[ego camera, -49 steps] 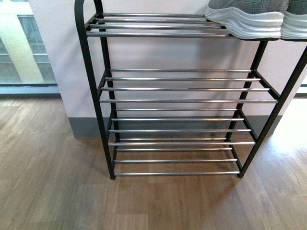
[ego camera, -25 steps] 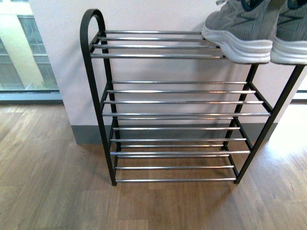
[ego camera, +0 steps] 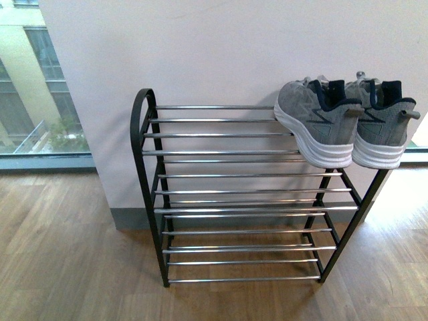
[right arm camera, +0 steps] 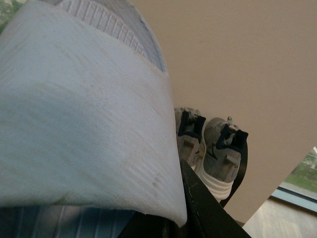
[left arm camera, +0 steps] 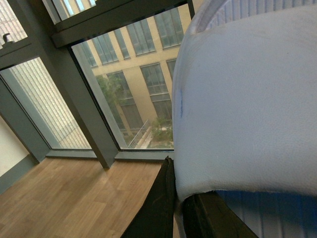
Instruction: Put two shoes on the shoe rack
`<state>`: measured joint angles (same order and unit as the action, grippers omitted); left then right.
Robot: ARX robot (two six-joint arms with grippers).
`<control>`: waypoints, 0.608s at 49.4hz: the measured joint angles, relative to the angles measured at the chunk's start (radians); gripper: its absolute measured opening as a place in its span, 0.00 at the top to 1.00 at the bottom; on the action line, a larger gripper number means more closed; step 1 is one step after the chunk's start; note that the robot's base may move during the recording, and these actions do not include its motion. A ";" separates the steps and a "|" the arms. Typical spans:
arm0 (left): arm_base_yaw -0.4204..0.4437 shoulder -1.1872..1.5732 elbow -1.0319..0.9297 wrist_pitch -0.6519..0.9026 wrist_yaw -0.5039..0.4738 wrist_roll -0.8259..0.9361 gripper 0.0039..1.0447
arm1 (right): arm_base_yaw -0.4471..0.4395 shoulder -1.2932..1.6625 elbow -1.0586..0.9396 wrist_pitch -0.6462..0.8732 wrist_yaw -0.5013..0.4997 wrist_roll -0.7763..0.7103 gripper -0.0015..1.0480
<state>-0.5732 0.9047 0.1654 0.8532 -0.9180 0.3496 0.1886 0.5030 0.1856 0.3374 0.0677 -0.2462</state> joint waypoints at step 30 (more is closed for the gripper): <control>0.000 -0.001 0.000 0.000 -0.002 0.001 0.98 | 0.000 0.000 0.001 0.000 -0.004 0.000 0.98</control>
<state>-0.5735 0.9035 0.1654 0.8536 -0.9195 0.3504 0.1890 0.5030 0.1867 0.3374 0.0639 -0.2462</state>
